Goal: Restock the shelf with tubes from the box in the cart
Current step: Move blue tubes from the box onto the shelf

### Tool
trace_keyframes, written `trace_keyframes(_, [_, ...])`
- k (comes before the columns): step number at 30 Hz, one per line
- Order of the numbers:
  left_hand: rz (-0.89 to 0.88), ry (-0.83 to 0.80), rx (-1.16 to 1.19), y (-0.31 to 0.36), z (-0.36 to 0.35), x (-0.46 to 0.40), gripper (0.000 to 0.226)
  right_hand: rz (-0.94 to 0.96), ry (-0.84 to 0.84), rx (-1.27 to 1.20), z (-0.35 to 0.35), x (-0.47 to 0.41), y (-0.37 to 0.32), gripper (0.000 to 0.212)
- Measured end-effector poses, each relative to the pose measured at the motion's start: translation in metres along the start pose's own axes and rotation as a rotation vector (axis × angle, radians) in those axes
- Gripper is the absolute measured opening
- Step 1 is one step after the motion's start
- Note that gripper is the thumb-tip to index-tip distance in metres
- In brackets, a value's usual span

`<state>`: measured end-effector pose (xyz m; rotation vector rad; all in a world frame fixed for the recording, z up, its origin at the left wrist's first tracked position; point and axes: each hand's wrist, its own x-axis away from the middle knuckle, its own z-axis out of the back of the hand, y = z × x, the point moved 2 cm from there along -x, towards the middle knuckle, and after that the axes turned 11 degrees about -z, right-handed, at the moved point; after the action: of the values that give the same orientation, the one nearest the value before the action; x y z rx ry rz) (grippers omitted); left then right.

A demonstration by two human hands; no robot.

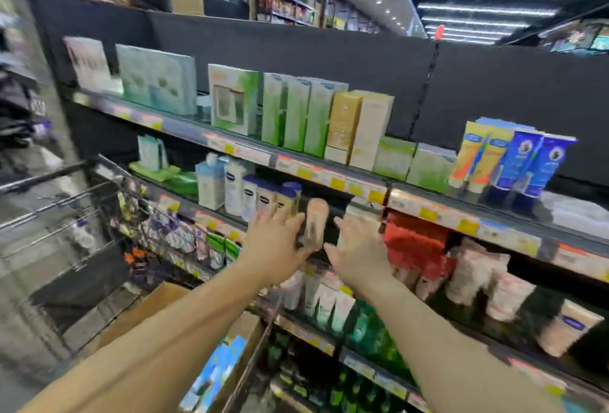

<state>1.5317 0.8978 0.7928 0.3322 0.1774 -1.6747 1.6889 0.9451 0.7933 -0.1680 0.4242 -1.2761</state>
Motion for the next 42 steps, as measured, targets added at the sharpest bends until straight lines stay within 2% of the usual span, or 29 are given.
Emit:
trace_keyframes(2, [0.042,-0.007,-0.034,-0.054,-0.005,0.010,0.071,0.023,-0.024,0.025,-0.034,-0.013,-0.044,0.073])
trace_keyframes(5, [0.050,0.018,-0.085,-0.135,-0.008,0.020,0.069,0.023,-0.057,0.043,-0.083,-0.033,-0.108,0.061])
trace_keyframes(8, [0.057,0.009,-0.088,-0.206,-0.017,0.026,0.066,0.048,-0.103,0.041,-0.132,-0.049,-0.162,0.062])
trace_keyframes(14, [0.019,-0.148,-0.075,-0.281,-0.069,0.038,0.069,-0.085,-0.216,0.029,-0.204,-0.057,-0.200,0.060])
trace_keyframes(20, [0.028,-0.227,0.031,-0.299,-0.142,0.052,0.072,-0.217,-0.330,0.035,-0.263,-0.054,-0.182,0.061])
trace_keyframes(31, [0.073,-0.486,0.208,-0.290,-0.327,0.120,0.061,-0.348,-0.514,0.097,-0.385,-0.027,-0.094,0.059])
trace_keyframes(35, [0.142,-0.608,0.273,-0.266,-0.380,0.145,0.053,-0.321,-0.543,0.130,-0.421,-0.021,-0.073,0.057])
trace_keyframes(42, [0.248,-0.703,0.405,-0.224,-0.435,0.154,0.048,-0.258,-0.557,0.151,-0.447,-0.011,-0.062,0.061])
